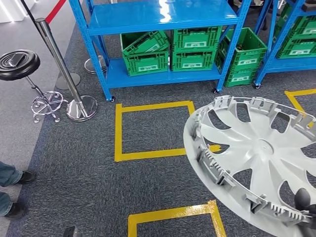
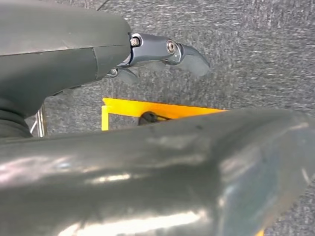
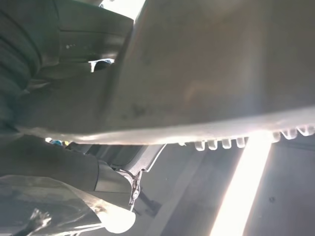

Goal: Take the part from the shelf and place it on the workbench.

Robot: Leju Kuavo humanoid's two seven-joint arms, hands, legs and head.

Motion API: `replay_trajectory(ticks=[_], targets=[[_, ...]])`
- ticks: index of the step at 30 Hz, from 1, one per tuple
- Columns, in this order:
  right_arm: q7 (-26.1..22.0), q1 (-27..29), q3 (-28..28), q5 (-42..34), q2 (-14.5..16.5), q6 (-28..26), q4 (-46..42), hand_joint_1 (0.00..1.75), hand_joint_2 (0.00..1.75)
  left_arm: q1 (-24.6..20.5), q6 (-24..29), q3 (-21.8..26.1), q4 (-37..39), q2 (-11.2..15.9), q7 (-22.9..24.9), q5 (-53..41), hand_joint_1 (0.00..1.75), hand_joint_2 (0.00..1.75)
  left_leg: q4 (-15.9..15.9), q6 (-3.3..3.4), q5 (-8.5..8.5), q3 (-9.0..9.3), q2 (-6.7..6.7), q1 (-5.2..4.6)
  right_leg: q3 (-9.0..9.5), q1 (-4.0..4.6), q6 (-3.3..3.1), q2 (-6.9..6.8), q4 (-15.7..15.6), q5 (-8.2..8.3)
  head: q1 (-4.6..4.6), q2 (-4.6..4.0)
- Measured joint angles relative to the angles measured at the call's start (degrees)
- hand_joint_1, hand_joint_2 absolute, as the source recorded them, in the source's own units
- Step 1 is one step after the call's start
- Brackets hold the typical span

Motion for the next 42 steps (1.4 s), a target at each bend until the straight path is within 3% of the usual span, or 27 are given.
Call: replay_trajectory(ticks=[2,3,4,6,8,12,14,16,17,18,19,20,22,24,28,36,42], targets=[[-0.01,-0.01,0.02,0.1,0.0,0.0,0.2,1.75,1.75,0.1,0.0,-0.01,-0.08,0.05,0.26,-0.02,0.0,0.0,5.95,-0.56,-2.65,-1.49,0.0,0.52,-0.62,0.0,0.02,-0.05,0.18,0.41,-0.02,0.0],[-0.01,-0.02,0.02,0.13,-0.01,0.0,0.3,1.75,1.75,0.14,-0.01,0.0,-0.12,0.07,0.43,-0.02,0.0,0.0,6.65,-0.73,-2.45,-1.22,0.0,0.73,-0.79,-0.03,0.13,-0.05,0.35,0.57,-0.02,0.0],[-0.01,-0.03,0.02,0.16,-0.01,0.0,0.39,1.75,1.75,0.15,-0.04,0.01,-0.18,0.1,0.64,-0.03,0.0,0.0,5.09,-0.84,-1.17,0.06,0.0,0.93,-0.95,-0.08,0.25,-0.03,0.57,0.7,-0.02,0.0],[-0.01,-0.09,0.03,0.2,-0.01,0.0,0.49,1.75,1.75,0.15,-0.14,0.02,-0.34,0.14,0.95,-0.08,0.0,0.0,-2.21,-0.82,2.21,4.31,-0.04,1.12,-1.29,-0.16,0.55,-0.02,1.02,0.82,-0.01,0.0],[-0.01,-0.3,0.07,0.24,-0.01,0.0,0.54,1.75,1.75,0.21,-0.21,0.02,-0.53,0.16,1.18,-0.19,0.0,0.0,-7.43,-0.39,3.7,6.87,-0.16,0.94,-1.84,-0.12,1.15,0.04,1.33,1.1,0.03,0.0],[-0.04,-0.5,0.23,0.28,-0.01,0.0,0.56,1.75,1.75,0.43,-0.21,0.02,-0.83,0.12,1.67,-0.47,0.0,0.0,-9.01,0.89,3.71,6.6,-0.18,0.82,-2.9,-0.15,2.61,0.16,1.8,1.28,0.06,0.01],[-0.04,-0.59,0.36,0.32,-0.01,0.0,0.59,1.75,1.75,0.42,-0.21,0.02,-1.08,0.1,1.77,-0.59,0.0,0.0,-9.5,1.96,4.07,6.28,-0.11,0.98,-4.87,-0.11,2.88,0.26,5.45,-1.23,0.26,0.0],[-0.06,-0.66,0.48,0.35,-0.01,0.0,0.63,1.75,1.75,0.46,-0.2,0.02,-1.26,0.13,1.81,-0.64,0.0,0.0,-9.47,2.66,4.37,5.74,-0.06,0.68,-8.34,-0.05,2.92,0.36,13.04,-4.82,0.37,0.0],[-0.05,-0.67,0.51,0.37,-0.01,0.0,0.69,1.75,1.75,0.51,-0.2,0.02,-1.29,0.15,1.85,-0.65,0.0,0.0,-9.43,2.82,4.51,5.53,-0.03,0.48,-9.81,-0.04,2.92,0.38,16.36,-5.89,0.36,0.0],[-0.04,-0.66,0.51,0.39,-0.01,0.0,0.76,1.75,1.75,0.58,-0.2,0.02,-1.32,0.13,1.88,-0.66,0.0,0.0,-9.4,2.93,4.63,5.39,-0.01,0.29,-10.45,-0.01,2.85,0.38,17.95,-5.96,0.36,0.0],[-0.02,-0.65,0.51,0.43,-0.01,0.0,0.84,1.75,1.75,0.65,-0.19,0.02,-1.35,0.11,1.9,-0.66,0.0,0.0,-9.35,2.96,4.72,5.31,0.0,0.13,-9.95,0.02,2.72,0.38,17.26,-4.95,0.36,0.0],[-0.01,-0.65,0.51,0.48,-0.01,0.0,0.89,1.75,1.75,0.68,-0.2,0.02,-1.41,0.09,1.9,-0.66,0.0,0.0,-9.28,2.97,4.77,5.28,-0.01,0.0,-8.36,0.08,2.5,0.37,14.41,-3.11,0.36,0.0],[-0.01,-0.73,0.54,0.53,-0.01,0.0,0.93,1.75,1.75,0.69,-0.2,0.02,-1.57,0.06,1.9,-0.66,0.0,0.0,-8.94,2.85,4.8,5.14,-0.03,-0.24,-4.25,0.3,1.96,0.33,6.52,-0.02,0.36,0.0],[0.0,-0.84,0.57,0.54,-0.01,0.0,0.97,1.75,1.75,0.66,-0.2,0.02,-1.7,0.07,1.9,-0.68,0.0,0.0,-8.51,2.45,4.89,4.63,-0.02,-0.44,-2.12,0.49,1.56,0.36,2.25,0.65,0.33,0.0],[0.01,-0.75,0.54,0.6,-0.01,0.0,1.01,1.75,1.75,0.7,-0.19,0.02,-1.77,0.18,1.9,-0.7,0.0,0.0,-8.42,2.78,5.39,4.0,0.02,-0.6,-2.25,0.53,1.56,0.48,1.68,0.95,0.25,0.0],[-0.01,-0.85,0.57,0.62,-0.01,0.0,1.01,1.75,1.75,0.7,-0.17,0.02,-1.89,0.22,1.9,-0.7,0.0,0.0,-9.06,2.03,6.1,3.98,0.0,-0.47,-2.54,0.68,1.06,0.37,1.72,1.24,0.27,0.0],[-0.01,-0.85,0.57,0.62,-0.01,0.0,1.01,1.75,1.75,0.7,-0.13,0.02,-2.03,0.15,1.9,-0.69,0.0,0.0,-9.09,1.9,6.18,3.9,0.0,-0.45,-2.57,0.65,1.04,0.37,1.75,1.27,0.28,0.0]])
